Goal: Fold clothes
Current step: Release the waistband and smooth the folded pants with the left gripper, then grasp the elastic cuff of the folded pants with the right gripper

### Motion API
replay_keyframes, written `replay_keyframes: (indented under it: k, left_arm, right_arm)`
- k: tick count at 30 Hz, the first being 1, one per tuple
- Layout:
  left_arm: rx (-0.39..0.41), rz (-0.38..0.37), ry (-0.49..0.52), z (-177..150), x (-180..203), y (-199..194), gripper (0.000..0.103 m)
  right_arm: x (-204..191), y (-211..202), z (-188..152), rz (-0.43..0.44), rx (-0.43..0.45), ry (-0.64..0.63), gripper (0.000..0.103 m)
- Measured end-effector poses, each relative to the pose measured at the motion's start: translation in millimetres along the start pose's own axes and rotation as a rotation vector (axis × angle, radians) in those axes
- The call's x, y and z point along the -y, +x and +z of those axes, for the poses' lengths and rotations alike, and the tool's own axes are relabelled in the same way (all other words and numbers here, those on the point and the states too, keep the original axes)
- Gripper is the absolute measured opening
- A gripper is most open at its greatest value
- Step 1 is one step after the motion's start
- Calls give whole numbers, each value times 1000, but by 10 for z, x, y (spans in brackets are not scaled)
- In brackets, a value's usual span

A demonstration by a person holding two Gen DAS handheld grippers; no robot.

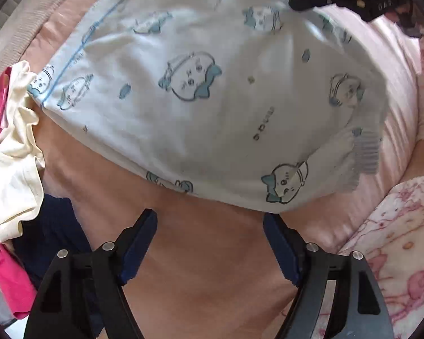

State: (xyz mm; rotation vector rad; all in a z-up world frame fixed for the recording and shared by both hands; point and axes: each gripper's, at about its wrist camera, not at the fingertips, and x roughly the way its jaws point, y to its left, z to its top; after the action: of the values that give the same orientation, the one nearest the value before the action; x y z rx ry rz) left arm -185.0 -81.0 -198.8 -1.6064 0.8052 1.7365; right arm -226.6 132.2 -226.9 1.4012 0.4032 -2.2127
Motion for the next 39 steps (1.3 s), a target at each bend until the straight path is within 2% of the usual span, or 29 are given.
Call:
replay_keyframes:
  k: [2, 4, 6, 9, 10, 11, 12, 15, 18, 21, 22, 25, 27, 29, 31, 32, 34, 36, 39]
  left_arm:
    - [110, -67, 36, 76, 108, -181, 77]
    - [176, -121, 97, 193, 271, -280, 77]
    - [149, -123, 134, 306, 389, -198, 77]
    - [-24, -18, 168, 305, 404, 126, 77]
    - [-32, -25, 149, 258, 346, 124, 77]
    - [-33, -41, 117, 216, 273, 105, 77]
    - [-18, -75, 39, 194, 156, 47, 77]
    - [-1, -162, -232, 214, -153, -40, 77]
    - [-10, -243, -454, 246, -327, -49, 77]
    - [-23, -418, -469, 237, -193, -18, 77]
    - [-47, -448, -468, 247, -141, 25, 77]
    - [-119, -456, -516, 319, -95, 196, 76]
    - [-154, -465, -584, 380, -119, 314, 75]
    - [-156, -479, -686, 399, -144, 345, 78]
    - [-143, -524, -773, 410, -127, 320, 78]
    - [-136, -557, -807, 414, -96, 303, 78]
    - [-139, -594, -826, 435, 32, 279, 78]
    - [-150, -550, -845, 437, 136, 281, 78]
    - [-108, -606, -978, 361, 151, 254, 78]
  right_arm:
    - [-61, -31, -56, 2, 0, -17, 86]
    - [-152, -26, -115, -1, -10, -43, 86]
    - [-243, -21, -175, -3, -20, -69, 86]
    - [-380, -13, -263, -7, -35, -108, 87]
    - [-425, -10, -293, -8, -40, -121, 87]
    - [-420, -38, -330, -8, -51, -114, 87]
    - [-361, -102, -369, -4, -59, -77, 87]
    - [-109, -297, -451, 109, -4, 162, 87]
    - [-14, -169, -487, 203, -81, 334, 87]
    - [-161, -174, -539, 173, -108, 264, 87]
    - [-204, -186, -545, 188, -114, 241, 86]
    - [-279, -169, -549, 270, -123, 253, 78]
    - [-328, -133, -517, 257, -126, 245, 62]
    - [-341, -104, -471, 249, -131, 235, 57]
    - [-316, -112, -448, 299, -133, 267, 44]
    - [-300, -121, -441, 332, -134, 289, 34]
    - [-285, -138, -480, 376, -132, 324, 34]
    - [-293, -117, -567, 403, -147, 348, 35]
    - [-242, -75, -666, 453, -152, 425, 35]
